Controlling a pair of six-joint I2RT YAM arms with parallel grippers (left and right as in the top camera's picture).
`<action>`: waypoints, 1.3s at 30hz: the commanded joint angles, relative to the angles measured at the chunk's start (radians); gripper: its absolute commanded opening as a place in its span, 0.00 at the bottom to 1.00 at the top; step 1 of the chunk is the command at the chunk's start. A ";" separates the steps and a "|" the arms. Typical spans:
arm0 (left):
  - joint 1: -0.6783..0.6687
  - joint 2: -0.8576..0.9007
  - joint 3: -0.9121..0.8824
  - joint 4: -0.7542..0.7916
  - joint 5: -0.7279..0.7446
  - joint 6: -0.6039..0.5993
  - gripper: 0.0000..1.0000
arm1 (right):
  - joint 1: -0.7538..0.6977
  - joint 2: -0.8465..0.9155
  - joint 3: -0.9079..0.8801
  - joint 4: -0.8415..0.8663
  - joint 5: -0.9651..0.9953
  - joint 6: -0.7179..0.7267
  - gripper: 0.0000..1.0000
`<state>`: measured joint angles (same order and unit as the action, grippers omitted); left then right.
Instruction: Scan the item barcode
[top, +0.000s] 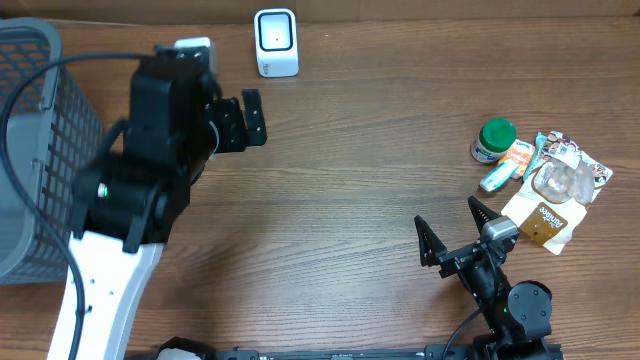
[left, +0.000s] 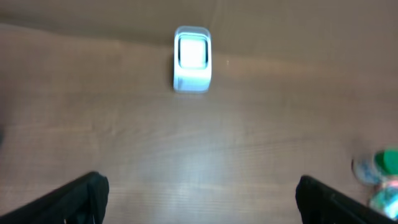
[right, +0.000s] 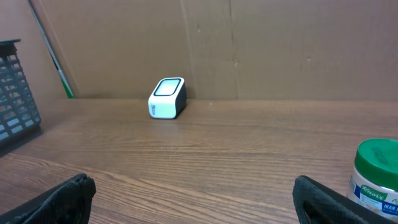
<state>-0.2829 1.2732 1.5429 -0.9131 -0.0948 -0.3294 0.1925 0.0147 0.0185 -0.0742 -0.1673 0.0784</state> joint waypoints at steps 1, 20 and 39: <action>0.039 -0.132 -0.201 0.175 -0.002 0.023 1.00 | 0.007 -0.012 -0.011 0.006 0.010 0.006 1.00; 0.277 -0.966 -1.318 1.017 0.069 0.182 1.00 | 0.007 -0.012 -0.011 0.006 0.010 0.006 1.00; 0.298 -1.270 -1.538 0.835 0.140 0.468 0.99 | 0.007 -0.012 -0.011 0.006 0.010 0.006 1.00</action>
<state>0.0086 0.0265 0.0132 -0.0700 0.0193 0.0895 0.1925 0.0147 0.0185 -0.0715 -0.1677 0.0788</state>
